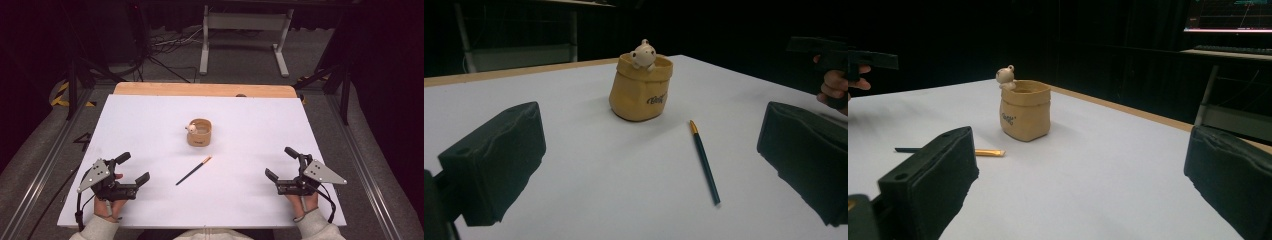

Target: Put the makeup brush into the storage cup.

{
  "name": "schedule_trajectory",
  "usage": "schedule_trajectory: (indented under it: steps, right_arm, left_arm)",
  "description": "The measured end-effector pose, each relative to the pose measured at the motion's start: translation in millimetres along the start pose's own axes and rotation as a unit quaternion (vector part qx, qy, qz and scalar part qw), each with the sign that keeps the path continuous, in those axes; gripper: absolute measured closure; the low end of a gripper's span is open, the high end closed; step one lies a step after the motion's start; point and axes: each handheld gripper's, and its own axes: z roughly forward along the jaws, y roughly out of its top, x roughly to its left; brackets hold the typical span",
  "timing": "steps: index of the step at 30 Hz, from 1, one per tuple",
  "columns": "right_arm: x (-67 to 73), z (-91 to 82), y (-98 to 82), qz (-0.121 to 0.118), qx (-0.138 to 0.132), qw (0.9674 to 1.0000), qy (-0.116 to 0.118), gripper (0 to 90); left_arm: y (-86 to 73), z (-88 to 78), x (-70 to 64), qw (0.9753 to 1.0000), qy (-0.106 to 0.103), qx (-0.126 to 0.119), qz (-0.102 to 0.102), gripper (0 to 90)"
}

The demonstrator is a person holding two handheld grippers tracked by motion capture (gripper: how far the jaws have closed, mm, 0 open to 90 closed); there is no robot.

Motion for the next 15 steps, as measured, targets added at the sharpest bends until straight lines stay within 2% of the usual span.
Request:
schedule_trajectory:
  steps: [7, 10, 15]
  right_arm:
    - [0.0, -0.2, -0.1, -0.001, 0.001, 1.0000, 0.002, 0.9]
    - [-0.3, -0.5, -0.3, 0.004, 0.000, 1.0000, 0.005, 0.5]
    - [-0.6, -0.9, 0.0, 0.004, 0.000, 1.0000, 0.003, 0.5]
  left_arm:
    - [2.8, 1.1, -1.2, 1.0000, 0.000, 0.004, 0.002, 0.1]
    - [7.4, 3.5, -0.6, 0.9999, -0.007, 0.003, -0.007, 0.1]
    - [14.2, 9.3, -2.7, 0.9999, -0.015, -0.001, -0.002, 0.0]
